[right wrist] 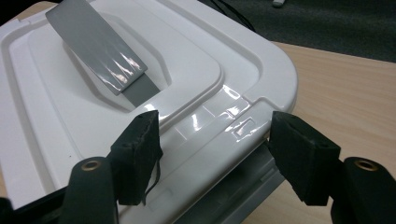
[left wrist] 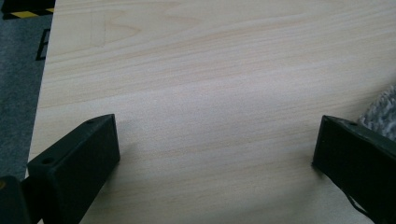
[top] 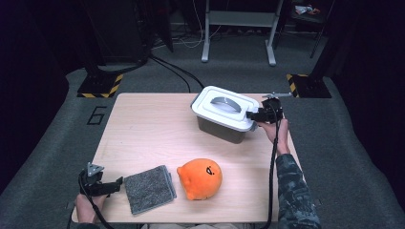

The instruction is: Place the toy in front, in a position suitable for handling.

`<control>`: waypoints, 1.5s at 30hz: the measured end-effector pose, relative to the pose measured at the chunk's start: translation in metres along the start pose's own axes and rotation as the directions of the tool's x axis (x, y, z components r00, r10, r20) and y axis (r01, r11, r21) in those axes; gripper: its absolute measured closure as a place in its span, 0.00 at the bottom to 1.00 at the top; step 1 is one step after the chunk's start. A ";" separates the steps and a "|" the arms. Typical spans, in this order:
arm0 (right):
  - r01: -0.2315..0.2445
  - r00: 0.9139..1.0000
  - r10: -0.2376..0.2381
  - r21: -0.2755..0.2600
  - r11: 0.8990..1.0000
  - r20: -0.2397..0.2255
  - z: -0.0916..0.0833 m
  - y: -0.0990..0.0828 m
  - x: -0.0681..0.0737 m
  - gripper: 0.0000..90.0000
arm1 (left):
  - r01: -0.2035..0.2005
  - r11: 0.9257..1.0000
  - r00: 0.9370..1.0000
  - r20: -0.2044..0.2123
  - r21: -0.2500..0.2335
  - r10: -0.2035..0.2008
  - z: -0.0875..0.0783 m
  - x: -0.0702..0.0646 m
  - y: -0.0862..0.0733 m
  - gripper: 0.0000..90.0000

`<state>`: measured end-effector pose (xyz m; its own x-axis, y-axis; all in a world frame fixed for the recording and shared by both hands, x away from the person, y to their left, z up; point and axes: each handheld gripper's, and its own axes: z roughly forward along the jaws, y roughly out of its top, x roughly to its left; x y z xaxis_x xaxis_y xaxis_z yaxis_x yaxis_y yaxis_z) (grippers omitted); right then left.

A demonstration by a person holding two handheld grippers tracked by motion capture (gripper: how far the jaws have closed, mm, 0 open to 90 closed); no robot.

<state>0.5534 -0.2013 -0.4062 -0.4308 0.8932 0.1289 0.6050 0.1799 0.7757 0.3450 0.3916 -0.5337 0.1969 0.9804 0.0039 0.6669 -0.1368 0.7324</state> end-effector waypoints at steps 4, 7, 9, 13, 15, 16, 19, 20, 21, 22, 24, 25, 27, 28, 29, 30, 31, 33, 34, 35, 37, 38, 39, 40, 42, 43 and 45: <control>0.013 1.000 -0.013 -0.012 1.000 -0.024 0.007 0.003 0.003 0.38 | 0.000 1.000 1.000 0.001 0.000 0.000 0.000 0.000 0.000 0.00; 0.023 0.999 -0.023 -0.014 1.000 -0.034 0.011 0.005 0.006 0.39 | 0.000 1.000 1.000 0.001 0.001 0.000 0.000 0.000 0.000 0.00; 0.036 0.998 -0.037 -0.014 0.999 -0.042 0.013 0.007 0.009 0.39 | 0.001 1.000 1.000 0.000 0.000 -0.001 0.000 0.000 0.000 0.00; 0.050 0.997 -0.050 -0.012 0.999 -0.056 0.019 0.010 0.017 0.39 | 0.002 1.000 1.000 0.002 0.001 -0.002 0.000 0.000 0.000 0.00; 0.061 0.996 -0.061 -0.010 0.998 -0.058 0.022 0.012 0.021 0.39 | 0.000 1.000 1.000 0.001 0.001 0.000 0.000 0.000 0.000 0.00; 0.075 0.995 -0.075 -0.012 0.997 -0.062 0.024 0.013 0.023 0.39 | 0.000 1.000 1.000 0.001 0.000 0.000 0.000 0.000 0.000 0.00; 0.078 0.995 -0.078 -0.011 0.997 -0.066 0.025 0.015 0.025 0.39 | 0.002 1.000 1.000 0.002 0.001 -0.002 0.000 0.000 0.000 0.00; 0.074 0.995 -0.074 -0.010 0.997 -0.069 0.027 0.016 0.026 0.39 | 0.003 1.000 1.000 0.002 0.001 -0.003 0.000 0.000 0.000 0.00; 0.074 0.995 -0.074 -0.010 0.997 -0.069 0.027 0.016 0.026 0.39 | 0.003 1.000 1.000 0.002 0.001 -0.003 0.000 0.000 0.000 0.00; 0.078 0.994 -0.079 -0.011 0.997 -0.069 0.028 0.016 0.027 0.39 | 0.002 1.000 1.000 0.002 0.000 -0.002 0.000 0.000 0.000 0.00; 0.079 0.994 -0.079 -0.011 0.997 -0.072 0.031 0.018 0.031 0.39 | 0.001 1.000 1.000 0.003 0.001 -0.001 0.000 0.000 0.000 0.00; 0.079 0.994 -0.079 -0.011 0.997 -0.072 0.031 0.018 0.031 0.39 | 0.001 1.000 1.000 0.003 0.001 -0.001 0.000 0.000 0.000 0.00; 0.081 0.994 -0.081 -0.010 0.997 -0.073 0.033 0.019 0.033 0.39 | 0.001 1.000 1.000 0.003 0.000 -0.001 0.000 0.000 0.000 0.00; 0.081 0.994 -0.082 -0.011 0.997 -0.074 0.034 0.019 0.035 0.39 | 0.001 1.000 1.000 0.003 0.001 -0.001 0.000 0.000 0.000 0.00; 0.094 0.993 -0.095 -0.013 0.995 -0.075 0.035 0.020 0.036 0.39 | 0.000 1.000 1.000 0.003 0.001 0.000 0.000 0.000 0.000 0.00; 0.102 0.992 -0.102 -0.013 0.995 -0.076 0.036 0.021 0.038 0.39 | 0.001 1.000 1.000 0.003 0.001 -0.001 0.000 0.000 0.000 0.00; 0.099 0.992 -0.100 -0.011 0.995 -0.076 0.037 0.022 0.039 0.39 | -0.006 1.000 1.000 0.004 0.009 0.006 0.000 0.000 0.000 0.00; 0.108 0.991 -0.110 -0.017 0.994 -0.076 0.039 0.023 0.041 0.39 | -0.009 1.000 1.000 0.011 0.021 0.009 -0.001 0.001 0.001 0.00; 0.106 0.991 -0.107 -0.017 0.994 -0.077 0.040 0.023 0.042 0.39 | -0.007 1.000 1.000 0.013 0.024 0.007 -0.001 0.001 0.001 0.00; 0.107 0.991 -0.108 -0.021 0.994 -0.081 0.042 0.023 0.044 0.39 | -0.008 1.000 1.000 0.013 0.024 0.007 -0.001 0.001 0.001 0.00; 0.112 0.990 -0.113 -0.023 0.993 -0.082 0.044 0.024 0.047 0.39 | -0.008 1.000 1.000 0.013 0.024 0.008 -0.001 0.001 0.001 0.00; 0.111 0.990 -0.113 -0.023 0.994 -0.084 0.044 0.025 0.049 0.39 | -0.009 1.000 1.000 0.013 0.024 0.008 -0.001 0.001 0.001 0.00; 0.115 0.990 -0.117 -0.025 0.993 -0.083 0.045 0.025 0.051 0.39 | -0.008 1.000 1.000 0.013 0.024 0.008 -0.001 0.001 0.001 0.00; 0.119 0.989 -0.121 -0.024 0.993 -0.085 0.046 0.025 0.052 0.39 | -0.008 1.000 1.000 0.013 0.024 0.007 -0.001 0.001 0.001 0.00; 0.126 0.988 -0.128 -0.026 0.992 -0.085 0.047 0.026 0.054 0.39 | -0.009 1.000 1.000 0.013 0.024 0.008 -0.001 0.001 0.001 0.00; 0.125 0.988 -0.128 -0.030 0.992 -0.086 0.048 0.026 0.055 0.39 | -0.007 1.000 1.000 0.013 0.024 0.007 -0.001 0.001 0.001 0.00; 0.129 0.988 -0.131 -0.030 0.991 -0.087 0.049 0.026 0.057 0.39 | -0.007 1.000 1.000 0.013 0.024 0.007 -0.001 0.001 0.001 0.00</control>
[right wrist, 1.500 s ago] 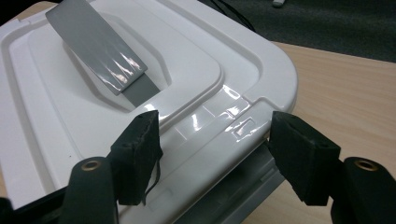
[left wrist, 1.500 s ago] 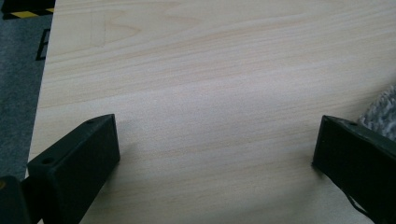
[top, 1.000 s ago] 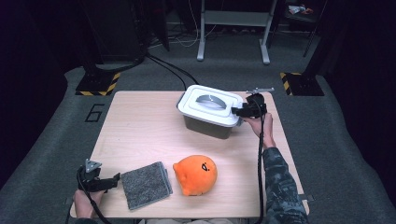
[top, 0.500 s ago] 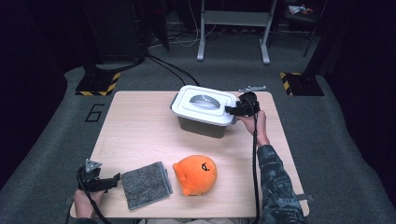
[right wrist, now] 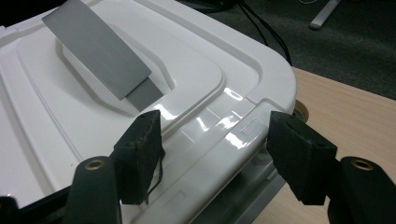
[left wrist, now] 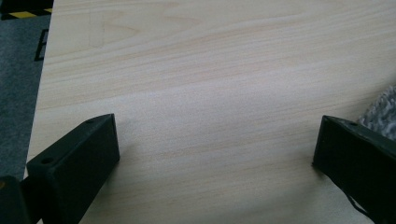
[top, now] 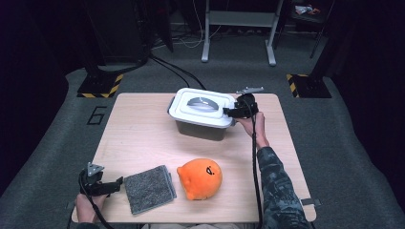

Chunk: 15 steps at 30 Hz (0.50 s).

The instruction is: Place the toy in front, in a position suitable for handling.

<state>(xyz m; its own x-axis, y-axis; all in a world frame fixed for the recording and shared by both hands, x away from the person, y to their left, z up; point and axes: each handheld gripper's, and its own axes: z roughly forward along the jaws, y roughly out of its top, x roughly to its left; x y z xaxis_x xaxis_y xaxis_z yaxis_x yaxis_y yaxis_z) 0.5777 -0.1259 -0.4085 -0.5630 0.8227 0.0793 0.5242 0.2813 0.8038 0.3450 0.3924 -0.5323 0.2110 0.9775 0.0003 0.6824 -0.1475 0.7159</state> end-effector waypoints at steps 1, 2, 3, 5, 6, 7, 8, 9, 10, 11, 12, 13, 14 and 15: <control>0.006 1.000 -0.006 -0.001 1.000 0.000 0.001 0.000 0.000 0.39 | -0.002 1.000 1.000 0.000 0.001 0.002 0.000 0.000 0.000 0.00; 0.006 1.000 -0.006 -0.002 1.000 -0.001 0.001 0.001 0.001 0.39 | -0.001 1.000 1.000 0.000 0.000 0.001 0.000 0.000 0.000 0.00; 0.002 1.000 -0.002 -0.003 1.000 -0.002 0.001 0.001 0.002 0.39 | -0.003 1.000 1.000 -0.001 -0.001 0.003 0.000 0.000 0.000 0.00; -0.009 1.000 0.009 0.001 1.000 -0.006 0.000 0.000 0.001 0.36 | -0.004 1.000 1.000 -0.001 -0.001 0.004 0.000 0.000 0.000 0.00; -0.009 1.000 0.009 0.001 1.000 -0.006 0.000 0.000 0.001 0.36 | -0.004 1.000 1.000 -0.001 -0.001 0.004 0.000 0.000 0.000 0.00; -0.011 1.000 0.011 0.014 1.000 0.005 -0.004 -0.001 -0.001 0.31 | -0.004 1.000 1.000 -0.001 -0.001 0.004 0.000 0.000 0.000 0.00; -0.016 1.000 0.016 0.019 1.000 0.000 -0.007 -0.002 -0.003 0.28 | -0.002 1.000 1.000 -0.005 -0.009 0.002 0.000 0.000 0.000 0.00; -0.022 1.000 0.022 0.014 1.000 -0.010 -0.011 -0.004 -0.005 0.26 | 0.006 1.000 1.000 -0.003 -0.015 -0.006 0.001 -0.001 0.000 0.00; -0.022 1.000 0.022 0.014 1.000 -0.010 -0.011 -0.004 -0.005 0.26 | 0.006 1.000 1.000 -0.003 -0.015 -0.006 0.001 -0.001 0.000 0.00; -0.028 1.000 0.028 0.013 1.000 -0.005 -0.016 -0.005 -0.006 0.26 | 0.006 1.000 1.000 -0.006 -0.021 -0.006 0.001 -0.001 -0.001 0.00; -0.033 0.999 0.033 0.007 0.999 -0.002 -0.024 -0.008 -0.007 0.24 | 0.006 1.000 1.000 -0.006 -0.022 -0.007 0.001 -0.001 -0.001 0.00; -0.039 0.999 0.039 -0.002 0.999 -0.007 -0.036 -0.012 -0.011 0.23 | 0.007 1.000 1.000 -0.006 -0.021 -0.007 0.001 -0.001 -0.001 0.00; -0.039 0.999 0.039 -0.002 0.999 -0.007 -0.036 -0.012 -0.011 0.23 | 0.006 1.000 1.000 -0.007 -0.019 -0.007 0.001 -0.001 -0.001 0.00; -0.040 0.999 0.040 -0.005 0.999 -0.007 -0.043 -0.015 -0.012 0.23 | 0.007 1.000 1.000 -0.006 -0.021 -0.007 0.001 -0.001 -0.001 0.00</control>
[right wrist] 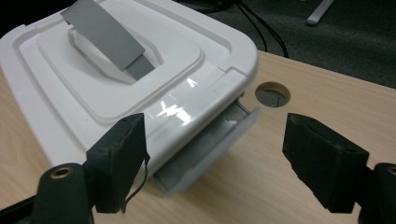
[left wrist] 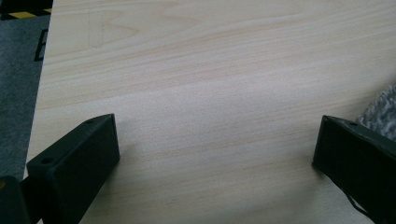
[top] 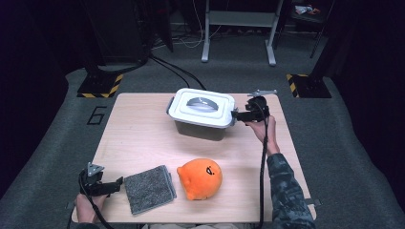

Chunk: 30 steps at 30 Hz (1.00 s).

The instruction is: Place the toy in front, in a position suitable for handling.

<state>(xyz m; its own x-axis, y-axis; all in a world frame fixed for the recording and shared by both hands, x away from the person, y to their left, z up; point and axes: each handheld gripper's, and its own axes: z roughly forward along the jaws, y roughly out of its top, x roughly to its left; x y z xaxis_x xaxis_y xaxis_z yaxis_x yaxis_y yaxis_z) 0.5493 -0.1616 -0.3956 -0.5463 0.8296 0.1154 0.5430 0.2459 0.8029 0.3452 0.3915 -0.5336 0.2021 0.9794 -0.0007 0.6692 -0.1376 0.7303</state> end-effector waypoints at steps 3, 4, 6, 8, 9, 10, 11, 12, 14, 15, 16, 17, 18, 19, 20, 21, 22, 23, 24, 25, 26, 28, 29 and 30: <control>0.002 1.000 -0.002 -0.014 1.000 -0.002 -0.027 -0.008 -0.007 0.21 | 0.000 1.000 1.000 0.000 -0.001 0.000 0.000 0.000 0.000 0.00; 0.008 1.000 -0.008 -0.017 1.000 -0.004 -0.034 -0.011 -0.009 0.20 | 0.000 1.000 1.000 0.000 -0.001 0.000 0.000 0.000 0.000 0.00; 0.027 1.000 -0.026 -0.013 1.000 0.008 -0.062 -0.021 -0.012 0.19 | 0.000 1.000 1.000 0.000 -0.001 0.000 0.000 0.000 0.000 0.00; 0.037 0.999 -0.037 -0.012 0.999 0.012 -0.071 -0.025 -0.014 0.18 | 0.000 1.000 1.000 0.000 -0.001 0.000 0.000 0.000 0.000 0.00; 0.042 0.999 -0.042 -0.006 0.999 0.012 -0.082 -0.031 -0.015 0.18 | 0.000 1.000 1.000 0.000 0.000 0.000 0.000 0.000 0.000 0.00; 0.045 0.999 -0.045 -0.005 0.999 0.014 -0.089 -0.034 -0.016 0.17 | 0.000 1.000 1.000 0.000 0.000 0.000 0.000 0.000 0.000 0.00; 0.044 0.999 -0.044 -0.004 0.999 0.023 -0.098 -0.039 -0.016 0.17 | 0.000 1.000 1.000 0.000 0.000 0.000 0.000 0.000 0.000 0.00; 0.053 0.998 -0.052 -0.002 0.999 0.028 -0.108 -0.046 -0.017 0.16 | 0.000 1.000 1.000 0.000 -0.001 0.000 0.000 0.000 0.000 0.00; 0.059 0.998 -0.059 -0.001 0.998 0.038 -0.120 -0.059 -0.018 0.16 | 0.000 1.000 1.000 0.000 0.000 0.000 0.000 0.000 0.000 0.00; 0.056 0.998 -0.056 0.002 0.998 0.042 -0.124 -0.066 -0.019 0.15 | 0.000 1.000 1.000 0.000 0.000 0.000 0.000 0.000 0.000 0.00; 0.055 0.997 -0.055 0.010 0.998 0.045 -0.129 -0.079 -0.020 0.15 | 0.000 1.000 1.000 0.000 0.000 0.000 0.000 0.000 0.000 0.00; 0.055 0.997 -0.055 0.010 0.998 0.045 -0.129 -0.079 -0.020 0.15 | 0.000 1.000 1.000 0.000 0.000 0.000 0.000 0.000 0.000 0.00; 0.033 0.998 -0.034 0.013 0.999 0.051 -0.131 -0.094 -0.022 0.13 | 0.000 1.000 1.000 0.000 0.000 0.000 0.000 0.000 0.000 0.00; 0.033 0.998 -0.034 0.013 0.999 0.051 -0.131 -0.094 -0.022 0.13 | 0.000 1.000 1.000 0.000 0.000 0.000 0.000 0.000 0.000 0.00; 0.029 0.998 -0.029 0.018 0.999 0.051 -0.131 -0.101 -0.024 0.13 | 0.000 1.000 1.000 0.000 0.000 0.000 0.000 0.000 0.000 0.00; 0.019 0.998 -0.021 0.020 1.000 0.058 -0.131 -0.109 -0.025 0.13 | 0.000 1.000 1.000 0.000 0.000 0.000 0.000 0.000 0.000 0.00; 0.014 0.998 -0.016 0.024 1.000 0.058 -0.129 -0.116 -0.026 0.12 | 0.000 1.000 1.000 0.000 0.000 0.000 0.000 0.000 0.000 0.00; -0.001 0.998 -0.002 0.036 0.999 0.064 -0.126 -0.132 -0.026 0.11 | 0.000 1.000 1.000 0.000 0.000 0.000 0.000 0.000 0.000 0.00; -0.001 0.998 -0.002 0.036 0.999 0.064 -0.126 -0.132 -0.026 0.11 | 0.000 1.000 1.000 0.000 0.000 0.000 0.000 0.000 0.000 0.00; -0.006 0.998 0.004 0.038 0.999 0.065 -0.124 -0.139 -0.025 0.11 | -0.001 1.000 1.000 0.000 -0.001 0.001 0.000 0.000 0.000 0.00; -0.016 0.998 0.013 0.043 0.999 0.065 -0.122 -0.147 -0.025 0.11 | -0.001 1.000 1.000 -0.001 -0.001 0.001 0.000 0.000 0.000 0.00; -0.023 0.998 0.019 0.054 0.998 0.067 -0.117 -0.161 -0.024 0.10 | -0.001 1.000 1.000 -0.001 -0.001 0.001 0.000 0.000 0.000 0.00; -0.024 0.997 0.020 0.068 0.997 0.069 -0.113 -0.169 -0.025 0.09 | 0.000 1.000 1.000 -0.001 -0.001 0.000 0.000 0.000 0.000 0.00; -0.046 0.996 0.041 0.064 0.997 0.074 -0.110 -0.180 -0.024 0.09 | 0.000 1.000 1.000 -0.001 -0.001 0.000 0.000 0.000 0.000 0.00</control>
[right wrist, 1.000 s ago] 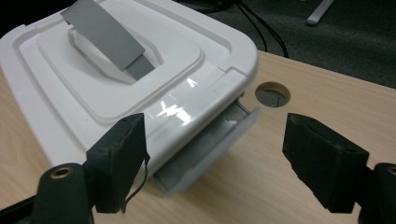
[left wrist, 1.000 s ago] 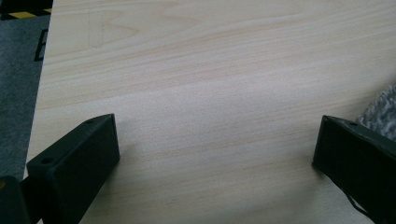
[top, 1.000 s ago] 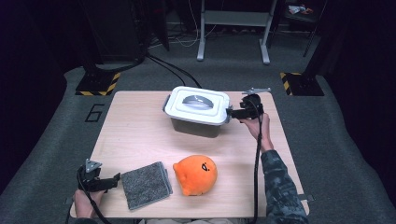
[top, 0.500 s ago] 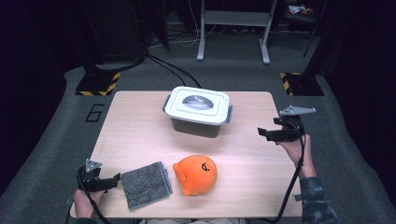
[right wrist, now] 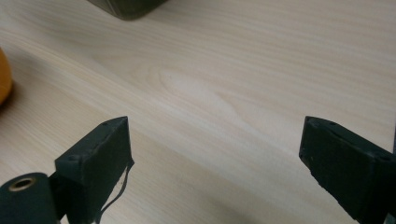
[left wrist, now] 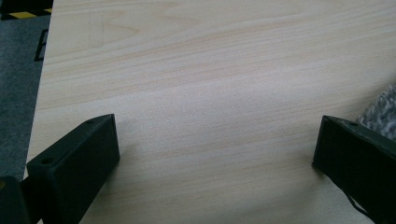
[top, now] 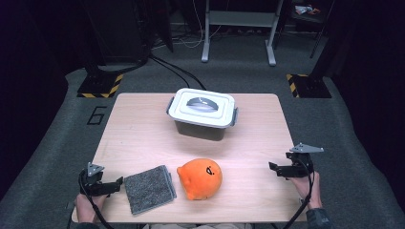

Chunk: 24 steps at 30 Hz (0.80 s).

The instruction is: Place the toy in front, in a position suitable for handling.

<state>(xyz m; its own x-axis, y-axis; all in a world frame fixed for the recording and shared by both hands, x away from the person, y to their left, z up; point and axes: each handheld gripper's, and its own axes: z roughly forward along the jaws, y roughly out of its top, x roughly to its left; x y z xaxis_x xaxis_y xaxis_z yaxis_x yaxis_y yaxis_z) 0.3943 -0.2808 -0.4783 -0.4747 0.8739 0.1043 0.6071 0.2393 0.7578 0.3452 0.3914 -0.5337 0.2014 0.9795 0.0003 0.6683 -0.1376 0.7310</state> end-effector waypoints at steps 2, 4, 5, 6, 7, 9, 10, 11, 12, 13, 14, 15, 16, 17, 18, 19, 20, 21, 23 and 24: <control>0.006 1.000 -0.006 0.004 1.000 0.000 0.002 -0.006 -0.001 0.09 | 0.000 1.000 1.000 0.000 0.000 0.000 0.000 0.000 0.000 0.00; -0.012 1.000 0.012 0.002 1.000 0.005 0.009 -0.018 -0.001 0.08 | -0.002 1.000 1.000 0.000 0.002 0.002 0.000 0.000 0.000 0.00; -0.016 1.000 0.016 -0.001 1.000 0.005 0.011 -0.023 -0.002 0.08 | -0.005 1.000 1.000 0.000 0.004 0.005 0.000 0.000 0.000 0.00; -0.017 1.000 0.017 -0.009 1.000 0.002 0.013 -0.028 -0.003 0.08 | -0.008 1.000 1.000 0.000 0.007 0.008 0.000 0.001 0.000 0.00; -0.021 1.000 0.021 -0.005 1.000 0.010 0.016 -0.032 -0.002 0.08 | -0.008 1.000 1.000 0.000 0.007 0.008 0.000 0.000 0.000 0.00; -0.022 1.000 0.022 -0.020 1.000 0.011 0.020 -0.038 -0.002 0.08 | -0.009 1.000 1.000 0.000 0.007 0.009 0.000 0.001 0.000 0.00; -0.020 1.000 0.020 -0.020 1.000 0.006 0.023 -0.042 -0.002 0.07 | -0.009 1.000 1.000 0.000 0.007 0.009 -0.001 0.001 0.000 0.00; -0.011 1.000 0.011 0.000 1.000 0.010 0.026 -0.041 -0.001 0.06 | -0.008 1.000 1.000 0.000 0.007 0.008 0.000 0.000 0.000 0.00; -0.011 1.000 0.011 0.000 1.000 0.010 0.026 -0.041 -0.001 0.06 | -0.008 1.000 1.000 0.000 0.007 0.008 0.000 0.000 0.000 0.00; 0.003 1.000 -0.003 0.001 1.000 0.012 0.027 -0.040 0.000 0.06 | -0.009 1.000 1.000 0.000 0.007 0.009 0.000 0.000 0.000 0.00; 0.006 1.000 -0.006 0.001 1.000 0.017 0.028 -0.040 0.001 0.06 | -0.008 1.000 1.000 0.000 0.007 0.008 0.000 0.000 0.000 0.00; 0.007 1.000 -0.007 0.016 1.000 0.014 0.029 -0.040 0.000 0.05 | -0.009 1.000 1.000 -0.002 0.010 0.009 -0.001 0.001 0.000 0.00; 0.005 1.000 -0.005 0.031 1.000 0.013 0.030 -0.040 0.000 0.05 | -0.010 1.000 1.000 -0.002 0.012 0.010 -0.001 0.001 0.001 0.00; 0.010 1.000 -0.010 0.031 0.999 0.022 0.030 -0.039 0.001 0.05 | -0.012 1.000 1.000 0.007 0.023 0.011 -0.001 0.001 0.001 0.00; 0.036 0.998 -0.037 0.042 0.998 0.043 0.032 -0.039 0.003 0.04 | -0.012 1.000 1.000 0.004 0.019 0.012 -0.001 0.002 0.001 0.00; 0.036 0.998 -0.037 0.042 0.998 0.043 0.032 -0.039 0.003 0.04 | -0.012 1.000 1.000 0.004 0.019 0.012 -0.001 0.002 0.001 0.00; 0.058 0.996 -0.062 0.056 0.997 0.065 0.033 -0.039 0.006 0.04 | -0.010 1.000 1.000 0.000 0.006 0.010 0.000 0.001 0.001 0.00; 0.080 0.994 -0.084 0.061 0.995 0.072 0.034 -0.039 0.008 0.04 | -0.015 1.000 1.000 0.002 0.003 0.015 -0.001 0.002 0.001 0.00; 0.068 0.994 -0.073 0.072 0.995 0.078 0.035 -0.039 0.008 0.01 | 0.014 0.999 1.000 0.019 -0.030 -0.014 -0.005 0.004 0.003 0.00; 0.053 0.995 -0.059 0.071 0.996 0.084 0.035 -0.039 0.009 0.00 | 0.018 0.999 1.000 0.022 -0.037 -0.017 -0.008 0.005 0.006 0.00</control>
<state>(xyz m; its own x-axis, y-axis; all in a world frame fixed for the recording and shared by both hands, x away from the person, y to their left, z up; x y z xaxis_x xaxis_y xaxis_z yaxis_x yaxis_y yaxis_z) 0.3888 -0.2672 -0.5292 -0.4544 0.8908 0.0055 0.6249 0.3144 0.7146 0.3443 0.3965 -0.5236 0.2056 0.9783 -0.0274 0.6449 -0.1144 0.7556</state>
